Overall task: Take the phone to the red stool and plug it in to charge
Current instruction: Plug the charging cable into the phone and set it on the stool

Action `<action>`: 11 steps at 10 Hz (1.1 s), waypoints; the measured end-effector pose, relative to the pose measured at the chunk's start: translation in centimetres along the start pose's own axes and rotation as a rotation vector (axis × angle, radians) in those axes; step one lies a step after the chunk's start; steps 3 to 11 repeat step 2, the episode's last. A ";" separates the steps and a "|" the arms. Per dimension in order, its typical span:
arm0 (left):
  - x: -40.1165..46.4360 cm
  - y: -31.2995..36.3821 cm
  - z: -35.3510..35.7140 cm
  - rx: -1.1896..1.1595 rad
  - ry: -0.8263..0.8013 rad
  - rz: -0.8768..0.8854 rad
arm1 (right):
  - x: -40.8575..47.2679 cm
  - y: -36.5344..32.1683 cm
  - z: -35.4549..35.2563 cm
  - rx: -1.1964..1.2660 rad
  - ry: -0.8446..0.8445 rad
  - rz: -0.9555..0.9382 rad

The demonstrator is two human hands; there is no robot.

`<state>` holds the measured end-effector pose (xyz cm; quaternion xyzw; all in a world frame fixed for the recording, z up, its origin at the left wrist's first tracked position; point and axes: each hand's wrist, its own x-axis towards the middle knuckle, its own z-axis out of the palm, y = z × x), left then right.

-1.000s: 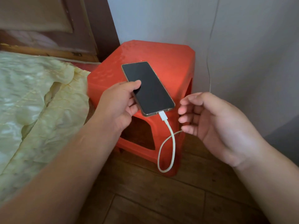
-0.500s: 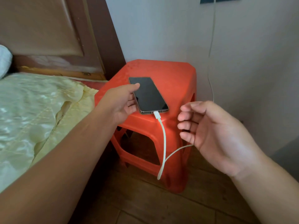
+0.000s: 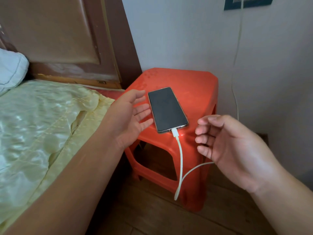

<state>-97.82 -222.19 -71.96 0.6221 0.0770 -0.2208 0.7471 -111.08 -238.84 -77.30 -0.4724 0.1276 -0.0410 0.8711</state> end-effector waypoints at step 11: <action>-0.1 -0.8 -0.8 -0.127 0.030 0.147 | 0.6 -0.5 1.2 0.022 0.012 -0.025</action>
